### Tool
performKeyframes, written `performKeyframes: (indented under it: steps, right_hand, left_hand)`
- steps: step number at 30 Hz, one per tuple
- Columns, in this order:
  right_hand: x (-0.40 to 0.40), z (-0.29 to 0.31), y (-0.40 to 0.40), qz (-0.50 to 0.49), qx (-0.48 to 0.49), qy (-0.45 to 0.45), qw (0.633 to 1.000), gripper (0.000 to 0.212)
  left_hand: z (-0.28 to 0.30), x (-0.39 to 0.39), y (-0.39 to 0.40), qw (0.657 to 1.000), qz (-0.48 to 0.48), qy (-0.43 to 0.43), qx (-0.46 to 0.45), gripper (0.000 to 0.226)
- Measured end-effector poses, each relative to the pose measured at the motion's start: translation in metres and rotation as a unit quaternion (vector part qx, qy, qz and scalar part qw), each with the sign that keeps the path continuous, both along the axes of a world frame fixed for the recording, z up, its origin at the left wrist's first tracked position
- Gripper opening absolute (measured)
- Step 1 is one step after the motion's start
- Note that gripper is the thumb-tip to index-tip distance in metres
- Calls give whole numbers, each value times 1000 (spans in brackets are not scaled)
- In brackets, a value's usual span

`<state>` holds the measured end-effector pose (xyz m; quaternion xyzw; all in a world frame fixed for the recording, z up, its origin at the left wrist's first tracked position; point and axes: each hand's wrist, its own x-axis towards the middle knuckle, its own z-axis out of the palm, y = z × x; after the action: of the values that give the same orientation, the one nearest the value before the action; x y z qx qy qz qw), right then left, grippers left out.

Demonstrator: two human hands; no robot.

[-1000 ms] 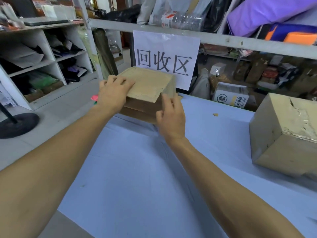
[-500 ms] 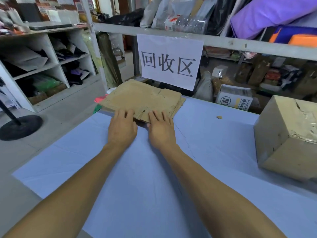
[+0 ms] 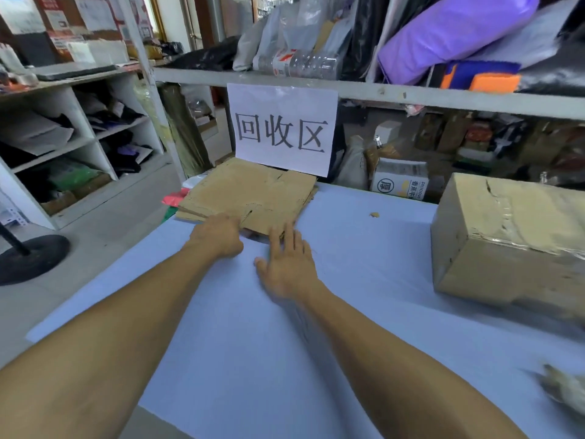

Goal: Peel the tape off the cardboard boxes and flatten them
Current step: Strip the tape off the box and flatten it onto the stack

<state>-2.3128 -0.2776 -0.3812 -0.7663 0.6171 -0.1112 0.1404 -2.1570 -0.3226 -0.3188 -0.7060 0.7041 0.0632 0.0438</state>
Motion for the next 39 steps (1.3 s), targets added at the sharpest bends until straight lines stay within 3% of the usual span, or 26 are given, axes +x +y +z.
performKeyframes:
  steps: [3,6,9,12,14,16,18,21,25,29,31,33,36,39]
  right_hand:
    - [-36,10,47,77,41,55,995,66]
    - [-92,36,87,97,-27,53,994,24]
    - [-156,68,113,3,-207,56,977,22]
    - [-226,92,122,-97,-381,66,917,26]
    - [-270,107,127,-184,-349,102,913,32]
    - [-301,113,134,-265,-229,143,925,60]
    - [-315,111,140,-278,-138,165,936,78]
    - [-313,112,150,-245,-146,149,947,71]
    - [-296,119,168,-235,-178,34,955,47]
    - [-267,111,200,-176,-166,-131,961,41]
    - [-251,101,224,-148,-157,-275,937,37]
    - [-239,96,254,-152,-143,-407,889,43]
    - [-229,94,294,-171,-145,-470,854,48]
    - [-225,96,328,-187,-135,-499,836,43]
  left_hand:
    - [8,-37,25,999,-2,18,-31,43]
    - [3,-94,64,986,-68,108,-105,43]
    - [10,-159,86,966,-96,199,-132,39]
    - [27,-221,102,933,-193,294,-71,44]
    - [43,-258,115,912,-229,337,-38,59]
    - [54,-288,125,894,-237,380,-34,69]
    - [60,-309,130,886,-231,400,-40,71]
    - [64,-318,139,898,-183,395,-70,67]
    - [66,-294,163,912,-148,368,-108,68]
    - [59,-255,204,916,-120,357,-137,68]
    - [50,-242,237,909,-112,376,-142,68]
    - [39,-234,269,894,-105,406,-159,64]
    - [34,-228,304,876,-89,437,-185,56]
    - [36,-222,333,880,-97,427,-183,54]
